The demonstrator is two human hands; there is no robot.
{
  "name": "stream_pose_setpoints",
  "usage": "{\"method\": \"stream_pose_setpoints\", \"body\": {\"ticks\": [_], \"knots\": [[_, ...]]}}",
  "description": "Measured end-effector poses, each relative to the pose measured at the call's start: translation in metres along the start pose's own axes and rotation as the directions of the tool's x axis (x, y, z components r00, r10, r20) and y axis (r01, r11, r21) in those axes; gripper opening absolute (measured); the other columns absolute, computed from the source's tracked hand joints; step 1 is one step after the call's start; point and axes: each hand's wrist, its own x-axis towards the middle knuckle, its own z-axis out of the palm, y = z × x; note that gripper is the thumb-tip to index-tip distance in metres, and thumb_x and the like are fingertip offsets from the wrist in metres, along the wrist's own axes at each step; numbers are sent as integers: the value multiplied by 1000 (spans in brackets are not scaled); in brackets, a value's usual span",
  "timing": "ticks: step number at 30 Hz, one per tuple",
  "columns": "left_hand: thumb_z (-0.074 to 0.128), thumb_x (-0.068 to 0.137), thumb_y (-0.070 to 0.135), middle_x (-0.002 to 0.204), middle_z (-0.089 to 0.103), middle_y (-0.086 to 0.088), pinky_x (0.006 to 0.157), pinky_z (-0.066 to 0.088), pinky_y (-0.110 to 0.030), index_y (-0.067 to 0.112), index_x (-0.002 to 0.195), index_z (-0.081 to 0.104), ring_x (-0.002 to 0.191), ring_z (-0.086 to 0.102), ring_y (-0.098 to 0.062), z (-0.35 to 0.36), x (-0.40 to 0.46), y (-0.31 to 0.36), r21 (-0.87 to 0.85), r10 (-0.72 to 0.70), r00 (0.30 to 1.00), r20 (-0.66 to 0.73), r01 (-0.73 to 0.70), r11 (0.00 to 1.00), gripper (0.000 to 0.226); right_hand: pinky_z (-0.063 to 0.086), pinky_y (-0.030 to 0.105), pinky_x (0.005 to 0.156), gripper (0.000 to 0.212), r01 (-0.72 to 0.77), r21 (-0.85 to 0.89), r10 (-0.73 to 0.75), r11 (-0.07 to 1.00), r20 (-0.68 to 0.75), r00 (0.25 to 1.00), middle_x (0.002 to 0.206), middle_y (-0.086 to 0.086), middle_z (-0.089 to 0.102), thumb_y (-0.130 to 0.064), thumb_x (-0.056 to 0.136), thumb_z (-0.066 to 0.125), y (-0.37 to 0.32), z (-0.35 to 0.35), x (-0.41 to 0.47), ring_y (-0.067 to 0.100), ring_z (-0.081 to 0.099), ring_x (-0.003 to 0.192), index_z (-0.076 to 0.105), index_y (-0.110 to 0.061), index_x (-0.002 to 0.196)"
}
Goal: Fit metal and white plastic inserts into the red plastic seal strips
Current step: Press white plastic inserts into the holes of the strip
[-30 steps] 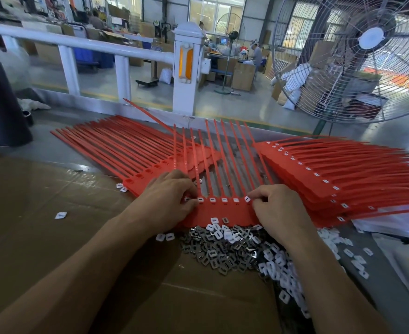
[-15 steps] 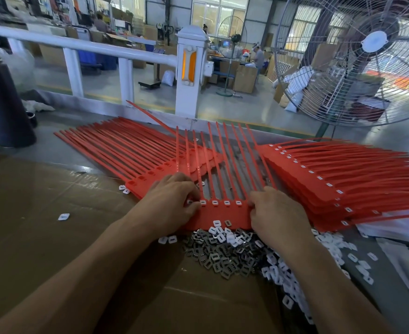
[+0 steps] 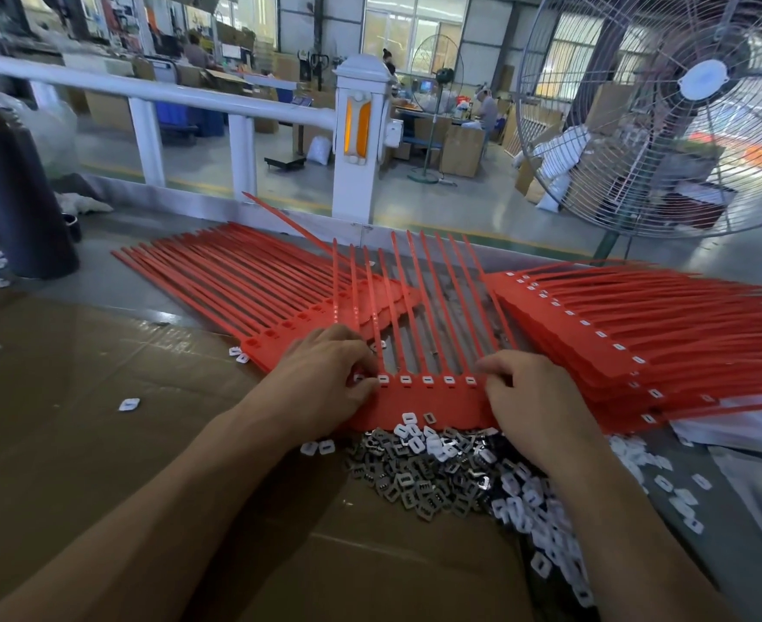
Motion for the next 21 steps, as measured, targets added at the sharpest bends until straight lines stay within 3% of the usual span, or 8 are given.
{"method": "stream_pose_setpoints", "body": {"ticks": [5,9,13,21], "knots": [[60,96,47,136,46,17,113,33,-36,39,118,64,128,40,-8,0,1,-1,2,7,1000,8,-7,1000,24,50,24,84,21,80,132,-74,988,-54,996,110,-17,73,-28,101,62,1,1,0,0,64,93,75,-32,116],[60,96,47,137,45,17,112,30,-35,39,120,64,129,39,-7,-1,1,0,5,2,1000,11,-2,1000,25,40,9,81,14,200,174,-220,964,103,970,97,-32,65,-33,97,70,-4,5,-4,-20,58,92,76,-38,108],[60,96,46,137,47,15,113,31,-36,37,119,65,129,39,-9,-1,0,2,9,2,1000,-2,-2,1000,25,42,15,84,10,291,170,-323,942,209,923,100,-27,65,-39,94,74,-11,8,-6,-10,58,97,77,-40,103],[61,96,46,138,46,16,115,30,-39,38,119,65,130,38,-8,-2,0,3,7,-5,1000,8,5,1000,25,42,18,79,5,322,149,-348,935,213,913,94,-20,60,-39,91,76,-21,19,-10,-2,58,89,77,-35,95]]}}
